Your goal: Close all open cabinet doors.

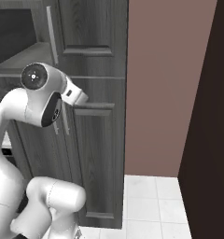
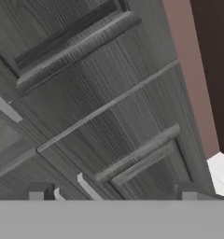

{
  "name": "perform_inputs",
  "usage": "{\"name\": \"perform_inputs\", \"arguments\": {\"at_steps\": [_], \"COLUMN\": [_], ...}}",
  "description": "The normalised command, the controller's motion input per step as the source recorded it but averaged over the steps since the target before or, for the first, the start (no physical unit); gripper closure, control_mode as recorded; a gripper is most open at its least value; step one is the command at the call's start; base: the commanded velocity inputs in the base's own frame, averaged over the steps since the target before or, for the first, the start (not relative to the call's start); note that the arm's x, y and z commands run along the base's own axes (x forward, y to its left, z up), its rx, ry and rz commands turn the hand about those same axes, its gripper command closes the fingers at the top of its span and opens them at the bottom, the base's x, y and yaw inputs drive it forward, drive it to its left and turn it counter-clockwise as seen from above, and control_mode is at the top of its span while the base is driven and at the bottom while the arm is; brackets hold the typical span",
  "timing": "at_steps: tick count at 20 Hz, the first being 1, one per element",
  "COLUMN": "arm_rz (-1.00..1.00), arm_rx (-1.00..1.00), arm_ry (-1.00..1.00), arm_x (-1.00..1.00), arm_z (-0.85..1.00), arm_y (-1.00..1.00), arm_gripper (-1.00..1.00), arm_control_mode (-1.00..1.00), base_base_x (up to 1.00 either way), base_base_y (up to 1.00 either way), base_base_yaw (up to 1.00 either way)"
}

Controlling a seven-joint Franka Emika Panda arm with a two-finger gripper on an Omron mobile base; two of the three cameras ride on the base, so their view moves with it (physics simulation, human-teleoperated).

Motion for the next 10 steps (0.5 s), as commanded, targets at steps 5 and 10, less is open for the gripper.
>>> {"name": "perform_inputs", "arguments": {"at_steps": [5, 10], "arm_rz": [0.01, 0.04], "arm_rx": [-0.16, -0.18], "arm_ry": [-0.01, -0.03], "arm_x": [-0.50, -0.56], "arm_z": [0.49, 0.49], "arm_y": [0.34, 0.33], "arm_gripper": [-1.00, -1.00], "arm_control_mode": [-1.00, -1.00], "base_base_x": [0.00, 0.00], "base_base_y": [0.00, 0.00], "base_base_yaw": [0.00, 0.00]}}
